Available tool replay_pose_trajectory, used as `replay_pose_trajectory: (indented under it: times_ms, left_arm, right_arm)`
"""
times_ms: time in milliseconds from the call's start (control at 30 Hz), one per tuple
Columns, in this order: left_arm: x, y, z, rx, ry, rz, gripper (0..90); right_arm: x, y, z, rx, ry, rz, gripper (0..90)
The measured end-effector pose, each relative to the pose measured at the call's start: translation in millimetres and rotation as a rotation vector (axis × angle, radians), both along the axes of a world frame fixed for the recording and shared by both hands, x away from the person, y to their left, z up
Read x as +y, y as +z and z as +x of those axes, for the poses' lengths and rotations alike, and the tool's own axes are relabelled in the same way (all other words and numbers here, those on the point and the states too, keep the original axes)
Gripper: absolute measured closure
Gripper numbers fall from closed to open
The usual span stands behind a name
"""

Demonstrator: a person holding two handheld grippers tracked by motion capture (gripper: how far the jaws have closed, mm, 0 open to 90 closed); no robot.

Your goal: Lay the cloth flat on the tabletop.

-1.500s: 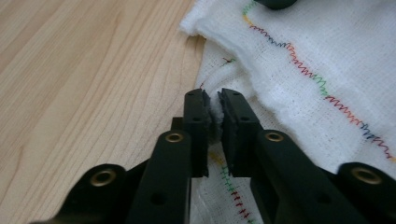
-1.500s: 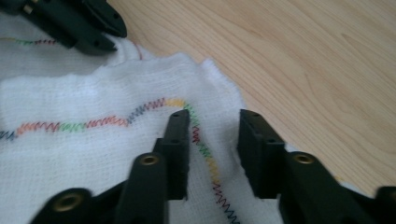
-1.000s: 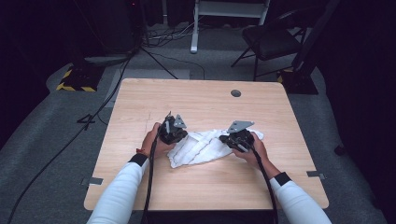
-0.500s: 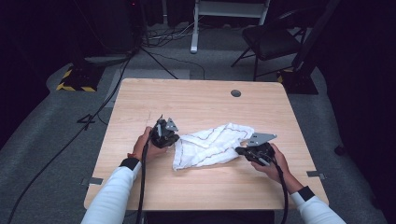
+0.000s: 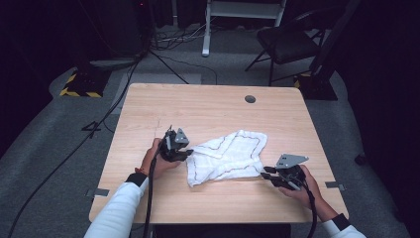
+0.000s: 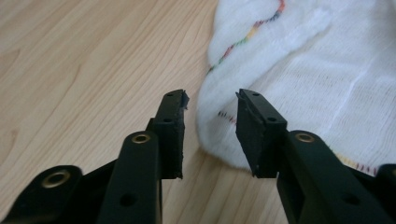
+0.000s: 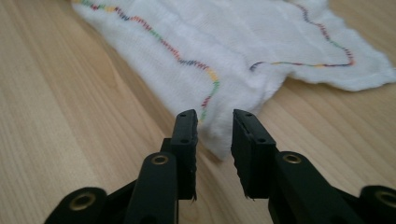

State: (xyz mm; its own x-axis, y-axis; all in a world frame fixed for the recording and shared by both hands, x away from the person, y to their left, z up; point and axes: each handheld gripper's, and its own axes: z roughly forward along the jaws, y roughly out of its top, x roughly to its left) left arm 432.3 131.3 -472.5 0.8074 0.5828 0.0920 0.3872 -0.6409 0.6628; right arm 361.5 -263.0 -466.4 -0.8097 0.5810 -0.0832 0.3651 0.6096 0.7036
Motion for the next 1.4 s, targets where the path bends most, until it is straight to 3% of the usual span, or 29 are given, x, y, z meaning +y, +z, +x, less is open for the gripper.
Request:
replay_pose_trajectory:
  times_ms: [167, 267, 367, 533, 700, 800, 933, 1067, 1233, 1367, 1400]
  left_arm:
    - [-28.4, -0.5, 0.6, -0.028, -0.067, 0.037, 48.4]
    - [-44.1, -3.5, 8.7, -0.004, -0.101, 0.037, 47.6]
    - [-54.3, -3.9, 15.6, 0.015, -0.130, 0.002, 45.4]
    - [-72.8, -9.9, 23.8, 0.058, -0.178, 0.008, 44.3]
    - [-77.3, -14.0, 25.6, 0.069, -0.200, 0.023, 40.4]
    - [-76.0, -14.1, 25.6, 0.073, -0.196, 0.021, 45.6]
    - [-74.6, -11.8, 25.3, 0.049, -0.196, 0.037, 63.8]
    - [-69.3, -9.0, 26.0, 0.026, -0.186, 0.034, 78.1]
    - [-55.9, 0.3, 28.1, -0.013, -0.148, -0.010, 80.9]
    - [-45.4, 5.5, 31.4, -0.017, -0.105, -0.044, 81.1]
    - [-43.5, 6.2, 31.9, -0.026, -0.100, -0.035, 81.3]
  right_arm:
    - [-2.5, 9.9, 8.4, -0.036, -0.036, 0.046, 60.4]
    - [2.2, 9.8, 17.3, -0.040, -0.046, 0.043, 58.5]
    - [10.5, 5.4, 27.2, -0.026, -0.048, 0.036, 57.0]
    - [23.6, -3.0, 37.2, 0.015, -0.020, 0.018, 54.2]
    - [28.3, -10.3, 37.9, 0.067, 0.009, -0.012, 51.6]
    - [26.8, -14.7, 37.7, 0.089, 0.015, -0.019, 55.5]
    - [24.8, -14.3, 34.8, 0.100, 0.055, -0.017, 65.5]
    - [21.1, -11.6, 31.5, 0.096, 0.062, -0.026, 62.1]
    - [9.1, 0.2, 36.6, 0.047, -0.003, 0.011, 55.2]
    - [-1.5, 12.3, 51.9, -0.026, -0.105, 0.053, 53.7]
    - [-3.3, 13.5, 58.7, -0.039, -0.136, 0.060, 53.6]
